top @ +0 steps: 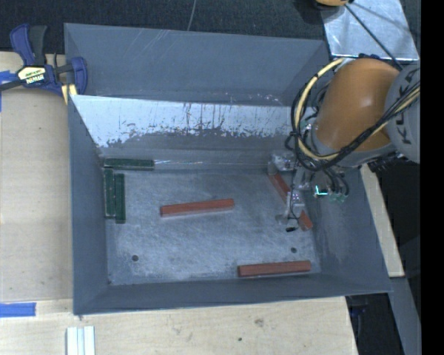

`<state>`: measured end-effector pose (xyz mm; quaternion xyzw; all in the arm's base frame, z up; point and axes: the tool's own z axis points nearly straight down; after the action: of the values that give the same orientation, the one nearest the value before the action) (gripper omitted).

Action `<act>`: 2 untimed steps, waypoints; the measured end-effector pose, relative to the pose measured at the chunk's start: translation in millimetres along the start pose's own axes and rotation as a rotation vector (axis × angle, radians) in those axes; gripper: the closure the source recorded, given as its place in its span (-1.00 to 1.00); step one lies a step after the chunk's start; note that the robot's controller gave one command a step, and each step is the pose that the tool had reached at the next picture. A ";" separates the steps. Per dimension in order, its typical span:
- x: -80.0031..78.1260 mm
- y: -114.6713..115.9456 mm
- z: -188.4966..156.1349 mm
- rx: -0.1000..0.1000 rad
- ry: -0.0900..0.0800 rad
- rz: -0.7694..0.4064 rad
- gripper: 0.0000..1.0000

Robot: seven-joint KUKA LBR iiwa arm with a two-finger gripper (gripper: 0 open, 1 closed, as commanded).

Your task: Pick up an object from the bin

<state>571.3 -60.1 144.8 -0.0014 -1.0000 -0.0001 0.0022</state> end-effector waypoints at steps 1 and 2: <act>-2.0 0.1 -4.4 0.001 -0.008 -0.001 -1.00; -19.2 20.0 5.6 0.002 -0.010 0.107 -1.00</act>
Offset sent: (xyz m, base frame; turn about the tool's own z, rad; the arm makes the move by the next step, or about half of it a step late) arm 0.0410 0.0587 -0.0229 0.2271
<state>590.5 -40.1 139.2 -0.0549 -0.9985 0.0012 -0.0030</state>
